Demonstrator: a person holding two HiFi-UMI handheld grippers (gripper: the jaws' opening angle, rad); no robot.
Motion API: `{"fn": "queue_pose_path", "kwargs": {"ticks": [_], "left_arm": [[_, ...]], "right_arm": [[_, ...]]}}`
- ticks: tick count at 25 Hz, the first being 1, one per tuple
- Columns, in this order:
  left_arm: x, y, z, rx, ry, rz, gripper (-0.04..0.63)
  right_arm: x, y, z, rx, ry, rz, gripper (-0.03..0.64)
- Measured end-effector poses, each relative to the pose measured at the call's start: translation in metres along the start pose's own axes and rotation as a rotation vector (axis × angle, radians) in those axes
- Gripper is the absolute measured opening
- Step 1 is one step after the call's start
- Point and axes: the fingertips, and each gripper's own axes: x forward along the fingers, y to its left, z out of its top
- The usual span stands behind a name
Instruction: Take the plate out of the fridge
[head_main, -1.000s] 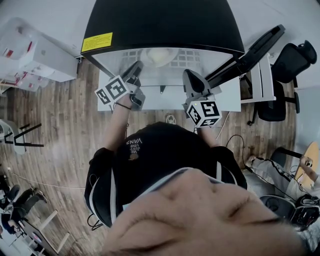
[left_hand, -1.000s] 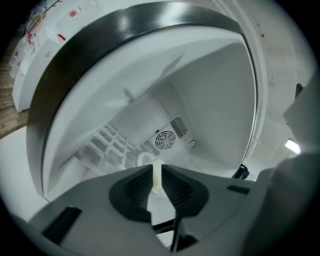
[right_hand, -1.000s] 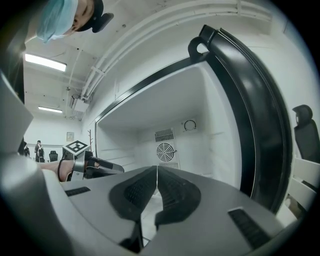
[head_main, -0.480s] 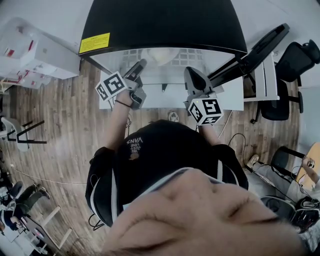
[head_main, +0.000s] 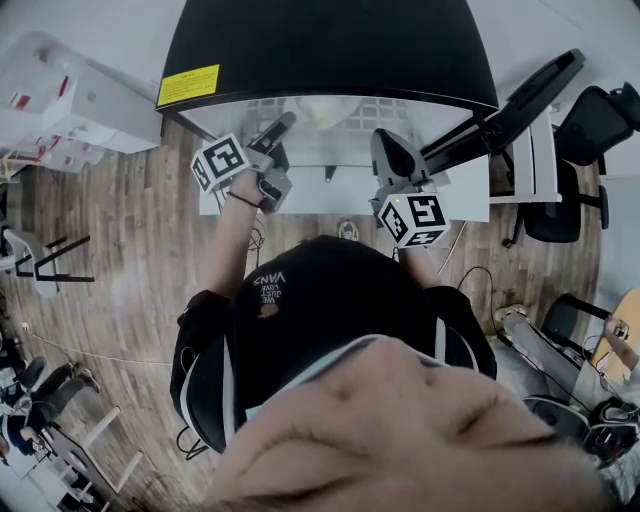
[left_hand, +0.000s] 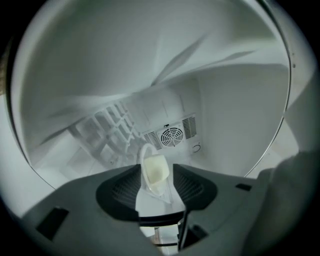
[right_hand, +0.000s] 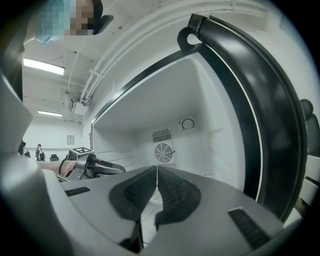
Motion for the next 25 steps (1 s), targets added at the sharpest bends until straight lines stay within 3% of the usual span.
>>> {"fn": "queue_pose_path", "kwargs": {"ticks": [5,9,19,25], "left_arm": [[-0.001,0.007,0.001,-0.035,0.021,0.03,0.172],[-0.003,0.009,-0.002,-0.008,0.038,0.073,0.155],[0.0,0.009,-0.006,-0.085,0.003,0.091,0.143],[0.0,0.014,-0.006,-0.078,-0.01,0.125,0.098]], "right_arm": [[0.002,0.0,0.001,0.002,-0.004,0.004,0.012],[0.002,0.0,0.0,0.004,-0.005,0.009,0.012],[0.004,0.0,0.002,0.016,-0.011,0.017,0.012],[0.005,-0.003,0.0,0.022,-0.01,0.023,0.012]]}}
